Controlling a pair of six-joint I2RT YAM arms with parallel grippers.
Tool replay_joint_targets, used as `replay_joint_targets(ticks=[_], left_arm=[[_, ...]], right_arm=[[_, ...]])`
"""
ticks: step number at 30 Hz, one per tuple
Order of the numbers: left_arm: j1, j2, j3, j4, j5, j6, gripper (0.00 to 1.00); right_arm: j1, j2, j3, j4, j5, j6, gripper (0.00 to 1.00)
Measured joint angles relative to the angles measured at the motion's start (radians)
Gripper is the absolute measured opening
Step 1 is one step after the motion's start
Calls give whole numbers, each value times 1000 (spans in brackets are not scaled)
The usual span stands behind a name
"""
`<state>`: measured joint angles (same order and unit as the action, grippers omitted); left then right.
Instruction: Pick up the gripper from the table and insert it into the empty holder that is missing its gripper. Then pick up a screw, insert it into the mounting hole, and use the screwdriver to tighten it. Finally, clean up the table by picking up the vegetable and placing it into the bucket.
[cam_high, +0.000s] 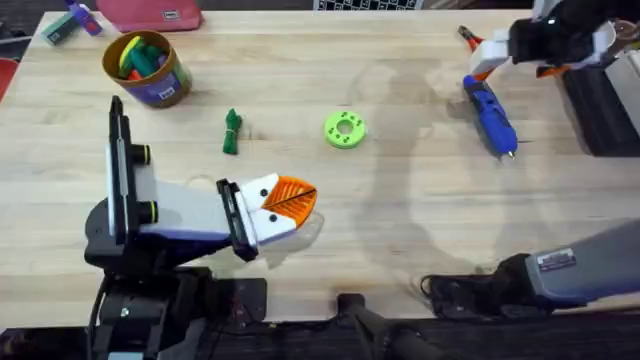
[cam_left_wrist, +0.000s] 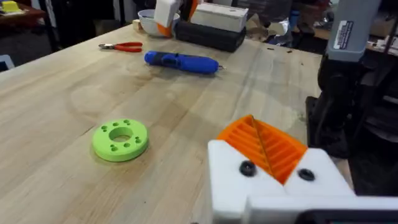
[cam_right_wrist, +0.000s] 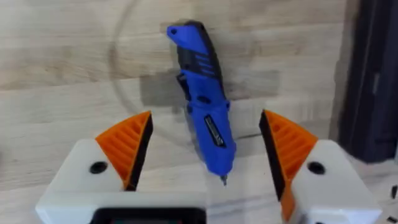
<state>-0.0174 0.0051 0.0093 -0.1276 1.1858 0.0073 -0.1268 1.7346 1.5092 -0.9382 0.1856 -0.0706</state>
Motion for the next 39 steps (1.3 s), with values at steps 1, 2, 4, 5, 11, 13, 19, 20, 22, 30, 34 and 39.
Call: replay_joint_targets(ticks=[1, 2, 4, 5, 11, 13, 19, 20, 22, 30, 34, 39], left_arm=[[0, 0, 0, 0, 0, 0, 19], [0, 0, 0, 0, 0, 0, 19], [0, 0, 0, 0, 0, 0, 19], [0, 0, 0, 0, 0, 0, 19], [0, 0, 0, 0, 0, 0, 19], [0, 0, 0, 0, 0, 0, 19], [0, 0, 0, 0, 0, 0, 19], [0, 0, 0, 0, 0, 0, 19], [0, 0, 0, 0, 0, 0, 19], [0, 0, 0, 0, 0, 0, 19], [0, 0, 0, 0, 0, 0, 19], [0, 0, 0, 0, 0, 0, 19]], right_arm=[[0, 26, 13, 1, 0, -17, 994], [0, 52, 26, 3, 0, -36, 994], [0, 97, 46, 11, -1, -66, 994], [0, 119, 52, 21, -3, -80, 994], [-18, 202, 60, 33, -19, -132, 993], [-33, 223, 60, 28, -33, -147, 992], [-69, 282, 61, 25, -53, -200, 993], [-70, 290, 61, 27, -54, -212, 994], [-71, 305, 61, 36, -56, -231, 994], [-70, 329, 68, 53, -62, -270, 894], [-69, 335, 68, 63, -57, -277, 351], [-71, 340, 70, 64, -50, -277, 25]])
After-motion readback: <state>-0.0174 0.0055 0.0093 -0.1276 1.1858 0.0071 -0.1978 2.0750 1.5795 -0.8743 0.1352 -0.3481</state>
